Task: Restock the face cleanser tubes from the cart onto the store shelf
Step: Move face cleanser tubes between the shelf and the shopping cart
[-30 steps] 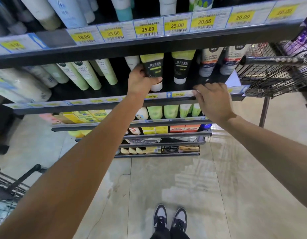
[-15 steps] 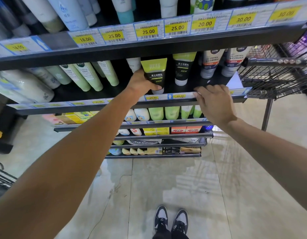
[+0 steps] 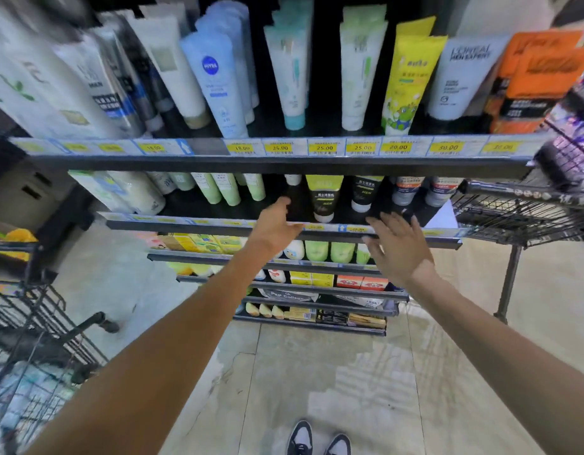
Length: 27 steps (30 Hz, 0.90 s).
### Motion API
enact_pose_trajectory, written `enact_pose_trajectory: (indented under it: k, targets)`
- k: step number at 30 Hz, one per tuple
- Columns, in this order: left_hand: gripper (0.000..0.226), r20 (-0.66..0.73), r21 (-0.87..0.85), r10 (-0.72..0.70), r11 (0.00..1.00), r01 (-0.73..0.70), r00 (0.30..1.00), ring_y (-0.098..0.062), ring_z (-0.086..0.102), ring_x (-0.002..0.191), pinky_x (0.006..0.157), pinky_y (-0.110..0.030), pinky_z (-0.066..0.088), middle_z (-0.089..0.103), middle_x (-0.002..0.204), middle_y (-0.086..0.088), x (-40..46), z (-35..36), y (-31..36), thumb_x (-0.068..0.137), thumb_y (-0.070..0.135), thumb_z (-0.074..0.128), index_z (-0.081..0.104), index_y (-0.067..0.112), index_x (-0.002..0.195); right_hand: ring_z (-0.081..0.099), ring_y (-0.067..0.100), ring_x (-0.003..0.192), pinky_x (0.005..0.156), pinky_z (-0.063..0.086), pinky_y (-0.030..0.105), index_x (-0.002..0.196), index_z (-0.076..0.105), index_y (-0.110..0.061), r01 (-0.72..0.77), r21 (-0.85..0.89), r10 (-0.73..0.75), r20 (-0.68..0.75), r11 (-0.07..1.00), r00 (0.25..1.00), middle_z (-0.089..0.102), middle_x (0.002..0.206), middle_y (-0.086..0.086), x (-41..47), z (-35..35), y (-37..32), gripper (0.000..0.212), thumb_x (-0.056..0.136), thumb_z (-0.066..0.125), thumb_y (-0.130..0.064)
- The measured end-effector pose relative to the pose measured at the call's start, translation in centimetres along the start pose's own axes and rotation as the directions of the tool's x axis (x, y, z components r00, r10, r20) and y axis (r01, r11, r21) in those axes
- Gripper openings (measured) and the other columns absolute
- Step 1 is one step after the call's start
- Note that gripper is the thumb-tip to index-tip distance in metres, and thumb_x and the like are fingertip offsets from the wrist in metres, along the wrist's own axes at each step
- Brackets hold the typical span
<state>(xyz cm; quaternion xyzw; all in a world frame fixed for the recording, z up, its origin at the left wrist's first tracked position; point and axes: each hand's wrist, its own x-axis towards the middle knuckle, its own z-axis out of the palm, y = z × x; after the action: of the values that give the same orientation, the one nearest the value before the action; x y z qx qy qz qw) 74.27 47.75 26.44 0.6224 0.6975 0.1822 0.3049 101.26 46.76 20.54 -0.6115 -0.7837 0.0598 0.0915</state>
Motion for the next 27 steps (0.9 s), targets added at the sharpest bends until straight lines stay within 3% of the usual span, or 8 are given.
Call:
enact_pose_trajectory:
  k: [2, 5, 9, 12, 14, 21, 27]
  targets:
    - [0.070, 0.033, 0.087, 0.006, 0.996, -0.008, 0.999, -0.029, 0.047, 0.139, 0.109, -0.040, 0.044, 0.047, 0.153, -0.013, -3.4, -1.4, -0.7, 0.099, 0.033, 0.065, 0.031, 0.014, 0.157, 0.026, 0.025, 0.154, 0.128, 0.010, 0.048, 0.155, 0.040, -0.025, 0.038, 0.041, -0.040, 0.048, 0.998, 0.998, 0.039, 0.163, 0.006, -1.3, -1.7, -3.3, 0.054, 0.107, 0.033, -0.050]
    - [0.072, 0.023, 0.190, -0.013, 0.982, 0.009, 1.000, -0.029, 0.038, 0.146, 0.115, -0.043, 0.036, 0.037, 0.161, -0.011, -8.8, -3.7, -2.1, 0.103, 0.043, 0.055, 0.023, 0.015, 0.161, 0.037, 0.027, 0.149, 0.125, 0.024, 0.043, 0.154, 0.043, -0.019, 0.141, 0.091, -0.144, 0.033, 0.986, 0.989, 0.046, 0.158, 0.008, -3.2, -3.8, -8.7, 0.054, 0.108, 0.038, -0.048]
    - [0.068, -0.093, 0.254, -0.049, 0.965, 0.071, 0.994, -0.031, 0.035, 0.146, 0.116, -0.044, 0.035, 0.036, 0.160, -0.012, -15.2, -6.7, -4.8, 0.105, 0.044, 0.050, 0.026, 0.011, 0.160, 0.039, 0.024, 0.146, 0.122, 0.031, 0.040, 0.154, 0.042, -0.018, 0.274, 0.153, -0.285, 0.050, 0.949, 0.957, 0.047, 0.156, 0.005, -4.3, -5.2, -16.2, 0.054, 0.108, 0.038, -0.047]
    - [0.062, -0.197, 0.276, -0.061, 0.954, 0.115, 0.978, -0.034, 0.045, 0.138, 0.110, -0.046, 0.042, 0.043, 0.153, -0.012, -19.2, -9.2, -8.5, 0.104, 0.045, 0.050, 0.035, 0.012, 0.154, 0.037, 0.022, 0.147, 0.121, 0.031, 0.039, 0.155, 0.041, -0.018, 0.367, 0.192, -0.385, 0.064, 0.910, 0.921, 0.045, 0.157, 0.004, -4.7, -5.6, -22.3, 0.057, 0.107, 0.039, -0.048]
    - [0.059, -0.258, 0.250, -0.090, 0.955, 0.156, 0.962, -0.033, 0.051, 0.130, 0.103, -0.044, 0.046, 0.050, 0.146, -0.011, -22.1, -11.1, -11.5, 0.103, 0.046, 0.051, 0.039, 0.014, 0.151, 0.035, 0.021, 0.149, 0.120, 0.031, 0.037, 0.156, 0.041, -0.018, 0.407, 0.227, -0.432, 0.073, 0.885, 0.899, 0.043, 0.159, 0.002, -5.4, -6.0, -26.8, 0.058, 0.107, 0.039, -0.050]
    - [0.060, -0.377, 0.133, -0.312, 0.914, 0.385, 0.872, -0.033, 0.046, 0.133, 0.109, -0.042, 0.041, 0.048, 0.147, -0.014, -34.4, -17.3, -25.0, 0.106, 0.048, 0.044, 0.038, 0.009, 0.152, 0.036, 0.022, 0.147, 0.117, 0.034, 0.038, 0.156, 0.040, -0.019, 0.542, 0.263, -0.584, 0.117, 0.798, 0.803, 0.044, 0.158, 0.003, -8.6, -3.6, -44.4, 0.058, 0.107, 0.040, -0.050]
    - [0.055, -0.433, 0.010, -0.493, 0.835, 0.550, 0.755, -0.036, 0.049, 0.130, 0.103, -0.043, 0.044, 0.047, 0.147, -0.013, -42.7, -22.2, -35.3, 0.104, 0.047, 0.048, 0.041, 0.013, 0.147, 0.033, 0.026, 0.151, 0.122, 0.031, 0.041, 0.156, 0.041, -0.015, 0.666, 0.291, -0.722, 0.179, 0.687, 0.668, 0.041, 0.161, 0.008, -11.3, 0.4, -58.3, 0.060, 0.106, 0.040, -0.049]
